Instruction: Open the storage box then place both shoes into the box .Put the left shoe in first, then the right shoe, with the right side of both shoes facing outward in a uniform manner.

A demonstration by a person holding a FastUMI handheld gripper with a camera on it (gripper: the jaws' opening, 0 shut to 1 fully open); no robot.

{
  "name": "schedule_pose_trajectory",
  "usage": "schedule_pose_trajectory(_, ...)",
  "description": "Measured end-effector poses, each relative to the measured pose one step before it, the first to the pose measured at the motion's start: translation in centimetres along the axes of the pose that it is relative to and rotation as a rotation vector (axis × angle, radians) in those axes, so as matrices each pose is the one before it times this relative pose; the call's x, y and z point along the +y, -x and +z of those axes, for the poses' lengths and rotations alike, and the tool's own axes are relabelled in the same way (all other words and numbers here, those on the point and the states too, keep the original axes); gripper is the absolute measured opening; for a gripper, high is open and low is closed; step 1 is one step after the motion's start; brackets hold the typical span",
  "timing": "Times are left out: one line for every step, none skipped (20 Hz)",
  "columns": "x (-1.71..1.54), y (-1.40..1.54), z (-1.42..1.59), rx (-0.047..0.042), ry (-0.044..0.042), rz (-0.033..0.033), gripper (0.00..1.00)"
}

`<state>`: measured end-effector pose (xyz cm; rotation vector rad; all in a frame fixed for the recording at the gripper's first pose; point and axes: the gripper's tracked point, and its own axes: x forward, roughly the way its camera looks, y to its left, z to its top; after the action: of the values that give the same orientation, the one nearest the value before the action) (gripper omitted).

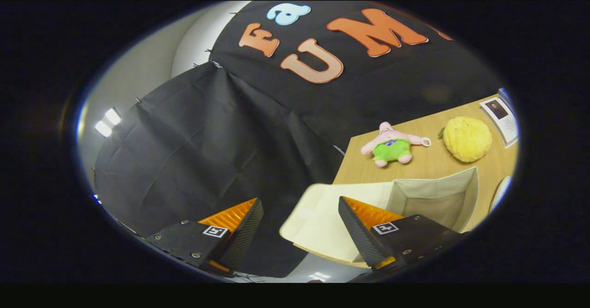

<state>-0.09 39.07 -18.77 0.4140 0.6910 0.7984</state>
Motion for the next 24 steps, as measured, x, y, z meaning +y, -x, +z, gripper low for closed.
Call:
schedule_pose_trajectory(-0.887, 0.539, 0.824, -0.03116, 0.02551, -0.02456, 0.98)
schedule_pose_trajectory(-0.723, 0.834, 0.733, -0.02382, 0.02569, -0.02032, 0.98)
schedule_pose_trajectory(-0.735, 0.633, 0.607, -0.01690, 0.01927, -0.02228, 0.98)
schedule_pose_trajectory(-0.734, 0.660, 0.446, -0.01386, 0.01143, -0.02341, 0.98)
schedule_pose_trajectory(-0.947, 0.771, 0.525, -0.01546, 0.00672, -0.02044, 0.98)
schedule_pose_trajectory(-1.027, 1.116, 0.626, -0.01740, 0.00385, -0.02144, 0.98)
schedule_pose_trajectory(-1.087, 0.929, 0.759, -0.01865, 0.00548, -0.02591, 0.98)
schedule_pose_trajectory(-1.355, 0.852, 0.559, -0.01731, 0.01008, -0.02835, 0.98)
schedule_pose_trajectory(-1.523, 0.822, 0.478, -0.01908, 0.01286, -0.03283, 0.98)
schedule_pose_trajectory(-1.423, 0.739, 0.514, -0.02033, 0.01599, -0.03445, 0.98)
schedule_pose_trajectory(-1.389, 0.694, 0.607, -0.01965, 0.01941, -0.03015, 0.98)
schedule_pose_trajectory(-1.397, 0.634, 0.382, -0.01798, 0.01967, -0.03165, 0.98)
schedule_pose_trajectory(-1.485, 0.737, 0.348, -0.01821, 0.02074, -0.03205, 0.98)
schedule_pose_trajectory(-1.504, 0.664, 0.184, -0.01722, 0.01930, -0.03487, 0.98)
schedule_pose_trajectory(-1.603, 0.642, 0.142, -0.01534, 0.01370, -0.03464, 0.98)
schedule_pose_trajectory(-1.608, 0.654, 0.053, -0.01579, 0.00771, -0.03534, 0.98)
schedule_pose_trajectory(-1.683, 0.456, 0.020, -0.01370, 0.00327, -0.03723, 0.98)
schedule_pose_trajectory(-1.586, 0.502, -0.118, -0.01038, -0.00005, -0.03433, 0.98)
schedule_pose_trajectory(-1.714, 0.464, -0.243, -0.00166, -0.00250, -0.03348, 0.98)
schedule_pose_trajectory(-1.542, 0.385, -0.367, -0.00485, -0.00652, -0.03234, 0.98)
schedule_pose_trajectory(-1.327, 0.451, -0.324, -0.00554, -0.00322, -0.02456, 0.98)
schedule_pose_trajectory(-1.422, 0.173, -0.342, -0.00522, 0.00084, -0.02508, 0.98)
schedule_pose_trajectory(-1.451, 0.060, -0.454, -0.00478, 0.00743, -0.02631, 0.98)
schedule_pose_trajectory(-1.339, 0.097, -0.620, -0.00072, 0.01127, -0.03020, 0.98)
